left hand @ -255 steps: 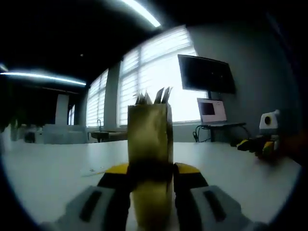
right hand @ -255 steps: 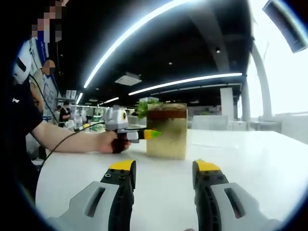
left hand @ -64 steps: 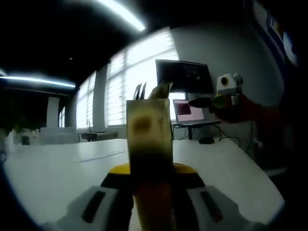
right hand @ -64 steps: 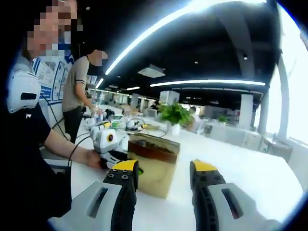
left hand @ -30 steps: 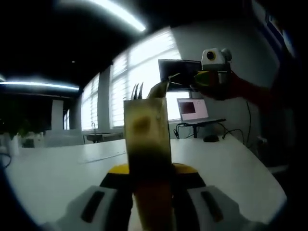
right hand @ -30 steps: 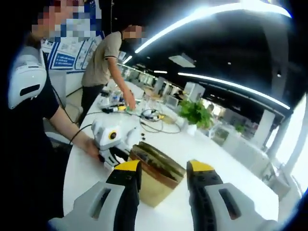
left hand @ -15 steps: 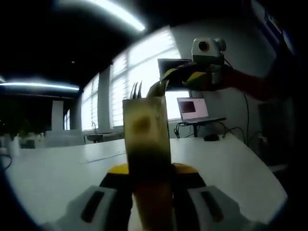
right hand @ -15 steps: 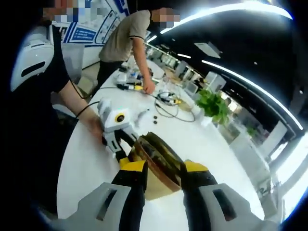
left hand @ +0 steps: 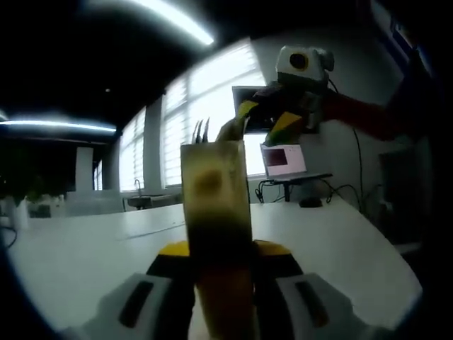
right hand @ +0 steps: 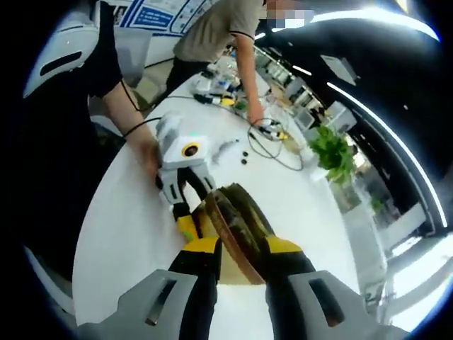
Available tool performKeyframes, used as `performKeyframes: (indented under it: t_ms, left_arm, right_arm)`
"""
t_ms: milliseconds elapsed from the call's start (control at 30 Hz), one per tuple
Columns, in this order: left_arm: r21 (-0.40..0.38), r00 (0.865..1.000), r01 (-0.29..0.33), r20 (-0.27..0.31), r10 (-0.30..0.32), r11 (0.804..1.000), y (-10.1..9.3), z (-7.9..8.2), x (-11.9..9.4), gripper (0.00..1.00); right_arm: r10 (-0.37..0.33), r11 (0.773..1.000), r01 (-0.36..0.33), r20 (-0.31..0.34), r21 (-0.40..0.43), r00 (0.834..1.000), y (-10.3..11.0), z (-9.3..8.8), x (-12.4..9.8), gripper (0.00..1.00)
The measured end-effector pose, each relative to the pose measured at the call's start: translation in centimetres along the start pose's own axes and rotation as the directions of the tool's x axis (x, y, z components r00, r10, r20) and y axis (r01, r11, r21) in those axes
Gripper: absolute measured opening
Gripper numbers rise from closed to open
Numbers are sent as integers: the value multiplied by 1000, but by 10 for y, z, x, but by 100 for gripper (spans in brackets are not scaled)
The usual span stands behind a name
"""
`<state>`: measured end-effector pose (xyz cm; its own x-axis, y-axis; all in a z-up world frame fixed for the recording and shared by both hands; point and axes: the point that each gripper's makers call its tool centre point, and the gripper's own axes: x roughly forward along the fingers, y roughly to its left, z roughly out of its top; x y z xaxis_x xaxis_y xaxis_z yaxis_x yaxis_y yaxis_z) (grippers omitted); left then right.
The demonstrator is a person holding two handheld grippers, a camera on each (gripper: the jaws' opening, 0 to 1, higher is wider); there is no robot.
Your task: Extract single mask from mask box in order stack masks on table
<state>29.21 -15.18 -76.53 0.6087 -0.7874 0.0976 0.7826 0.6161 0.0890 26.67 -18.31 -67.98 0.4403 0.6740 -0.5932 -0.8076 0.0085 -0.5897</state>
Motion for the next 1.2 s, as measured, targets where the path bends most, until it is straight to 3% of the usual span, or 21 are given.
performKeyframes:
  t_ms: [133, 633, 733, 933, 1200]
  left_arm:
    - [-6, 1000, 2, -2, -2, 1000, -1, 0, 0, 33]
    - [-5, 1000, 2, -4, -2, 1000, -1, -1, 0, 33]
    - [-6, 1000, 2, -4, -2, 1000, -1, -1, 0, 33]
    - [-4, 1000, 2, -5, -2, 1000, 0, -1, 0, 33]
    - [-5, 1000, 1, -6, -1, 1000, 0, -1, -1, 33]
  right_arm:
    - [14, 998, -18, -51, -68, 999, 4, -3, 5, 20]
    - [41, 994, -52, -110, -96, 993, 4, -8, 9, 20]
    - [71, 991, -86, -135, -104, 988, 7, -9, 10, 20]
    - [133, 970, -173, -219, -173, 967, 5, -10, 11, 16]
    - [203, 944, -267, -297, -192, 933, -3, -7, 19, 7]
